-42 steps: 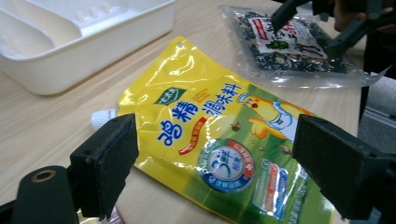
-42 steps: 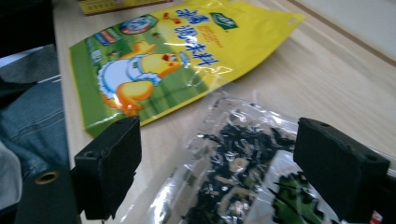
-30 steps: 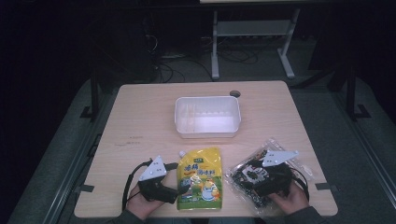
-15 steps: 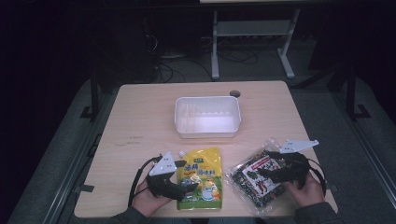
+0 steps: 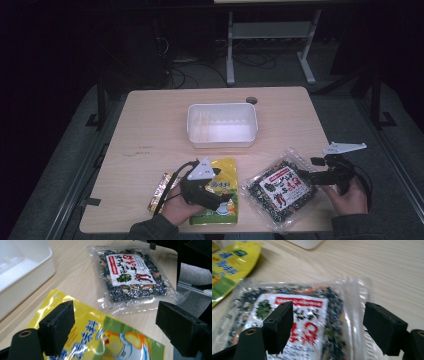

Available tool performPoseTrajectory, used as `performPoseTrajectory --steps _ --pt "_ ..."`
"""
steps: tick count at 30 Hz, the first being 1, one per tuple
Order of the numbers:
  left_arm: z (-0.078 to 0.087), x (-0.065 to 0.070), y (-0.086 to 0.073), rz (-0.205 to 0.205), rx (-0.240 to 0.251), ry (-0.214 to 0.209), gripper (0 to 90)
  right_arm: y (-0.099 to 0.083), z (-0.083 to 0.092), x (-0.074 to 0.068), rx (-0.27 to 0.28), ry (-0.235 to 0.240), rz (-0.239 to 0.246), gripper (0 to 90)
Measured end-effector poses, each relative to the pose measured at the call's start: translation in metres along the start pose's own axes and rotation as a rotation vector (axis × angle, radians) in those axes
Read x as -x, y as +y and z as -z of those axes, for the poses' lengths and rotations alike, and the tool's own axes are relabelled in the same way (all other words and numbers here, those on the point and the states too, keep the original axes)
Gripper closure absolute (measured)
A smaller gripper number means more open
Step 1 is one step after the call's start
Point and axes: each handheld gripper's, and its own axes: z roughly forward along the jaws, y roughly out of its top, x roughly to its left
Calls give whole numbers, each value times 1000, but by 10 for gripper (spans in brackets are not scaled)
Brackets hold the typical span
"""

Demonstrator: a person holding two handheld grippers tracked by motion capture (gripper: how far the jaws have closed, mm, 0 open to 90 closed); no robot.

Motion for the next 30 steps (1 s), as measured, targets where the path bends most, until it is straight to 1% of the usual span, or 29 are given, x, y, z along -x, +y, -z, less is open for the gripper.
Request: performPoseTrajectory --steps 1,3,5,8,9,10,12,13,16,19,23,24,27,30 --pt "-4 0 2 1 -3 -3 164 -3 2 4 -14 -17 -17 260" --pt "-12 1 6 3 -7 -12 178 -7 5 9 -22 -29 -39 272" --pt "-19 2 9 -2 -20 -18 186 -10 6 11 -26 -33 -45 287" --pt "-31 2 13 3 -35 -29 206 -17 11 15 -44 -59 -67 320" --pt "-33 3 14 7 -38 -30 212 -20 13 17 -60 -82 -86 330" --pt "-36 3 15 5 -44 -32 215 -20 14 18 -61 -87 -89 332" --pt "-43 4 16 3 -65 -35 233 -24 20 20 -64 -92 -118 363" --pt "-46 4 16 3 -72 -37 246 -27 22 21 -63 -102 -119 367" --pt "-56 7 18 2 -104 -38 298 -34 26 24 -88 -126 -137 393" --pt "-63 7 20 0 -124 -47 305 -43 30 28 -95 -132 -169 396" --pt "-68 9 22 -9 -139 -54 304 -52 33 34 -110 -135 -206 419" --pt "-69 9 22 -14 -144 -57 304 -54 33 36 -113 -133 -216 433" --pt "-71 10 22 -12 -153 -65 304 -58 32 39 -130 -123 -241 467" --pt "-73 10 22 -15 -160 -68 304 -60 30 41 -136 -98 -257 515"
